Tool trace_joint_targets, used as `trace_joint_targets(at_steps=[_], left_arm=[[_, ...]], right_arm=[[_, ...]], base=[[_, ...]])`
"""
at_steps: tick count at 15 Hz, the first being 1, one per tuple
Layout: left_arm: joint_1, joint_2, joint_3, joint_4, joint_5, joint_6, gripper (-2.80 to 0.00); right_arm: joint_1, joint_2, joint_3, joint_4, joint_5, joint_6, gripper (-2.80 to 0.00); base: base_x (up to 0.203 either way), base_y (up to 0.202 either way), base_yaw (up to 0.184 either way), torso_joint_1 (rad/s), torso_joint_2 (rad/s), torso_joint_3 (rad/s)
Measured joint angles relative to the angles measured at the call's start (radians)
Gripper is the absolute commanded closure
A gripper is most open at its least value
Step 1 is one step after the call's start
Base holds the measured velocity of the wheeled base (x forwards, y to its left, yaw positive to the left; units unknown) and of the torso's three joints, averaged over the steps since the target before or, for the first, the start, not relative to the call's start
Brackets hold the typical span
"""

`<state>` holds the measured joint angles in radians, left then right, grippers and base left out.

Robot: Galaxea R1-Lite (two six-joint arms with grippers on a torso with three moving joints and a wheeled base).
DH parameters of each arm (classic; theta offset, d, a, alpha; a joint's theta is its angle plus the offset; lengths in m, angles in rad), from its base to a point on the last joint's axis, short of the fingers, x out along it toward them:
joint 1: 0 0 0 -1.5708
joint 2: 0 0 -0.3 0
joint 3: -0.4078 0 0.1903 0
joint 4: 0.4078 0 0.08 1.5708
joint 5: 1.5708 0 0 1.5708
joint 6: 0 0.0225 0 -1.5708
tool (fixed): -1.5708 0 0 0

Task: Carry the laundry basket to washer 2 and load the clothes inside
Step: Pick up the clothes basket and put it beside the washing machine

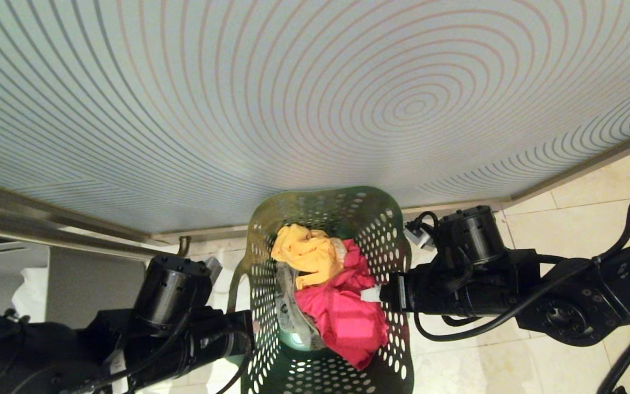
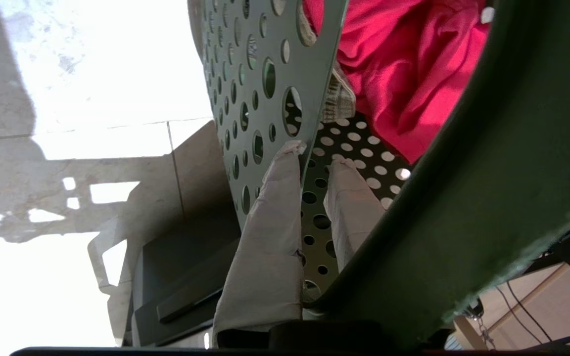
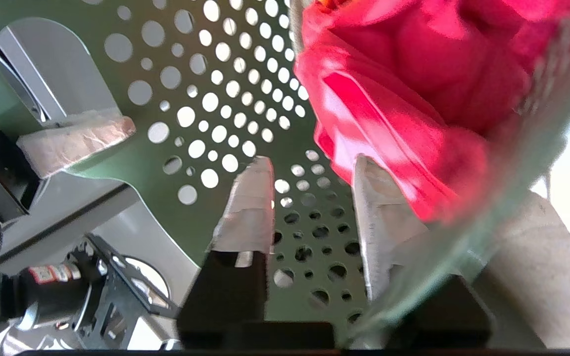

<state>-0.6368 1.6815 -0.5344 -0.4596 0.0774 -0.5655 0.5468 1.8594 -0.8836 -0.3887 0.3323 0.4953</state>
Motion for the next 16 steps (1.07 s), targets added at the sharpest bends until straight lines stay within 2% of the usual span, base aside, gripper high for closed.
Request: trace_joint_targets(at_steps=[4,8,16], left_arm=[[-0.012,-0.015,0.007,0.005,0.013,0.005,0.0],[-0.03,-0.012,-0.009,0.021,0.109,0.035,0.0],[-0.041,-0.021,-0.01,0.042,0.127,0.031,0.0]], right_arm=[[0.003,-0.01,-0.007,0.027,-0.001,0.0,0.0],[0.006,-0.028,-0.003,0.031,-0.003,-0.002,0.0],[0.006,-0.055,0.02,0.038,-0.002,-0.002,0.0]], base=[[0.0,0.0,0.0,0.0,0.0,0.0],[0.0,0.0,0.0,0.0,0.0,0.0],[0.0,0.0,0.0,0.002,0.0,0.043]])
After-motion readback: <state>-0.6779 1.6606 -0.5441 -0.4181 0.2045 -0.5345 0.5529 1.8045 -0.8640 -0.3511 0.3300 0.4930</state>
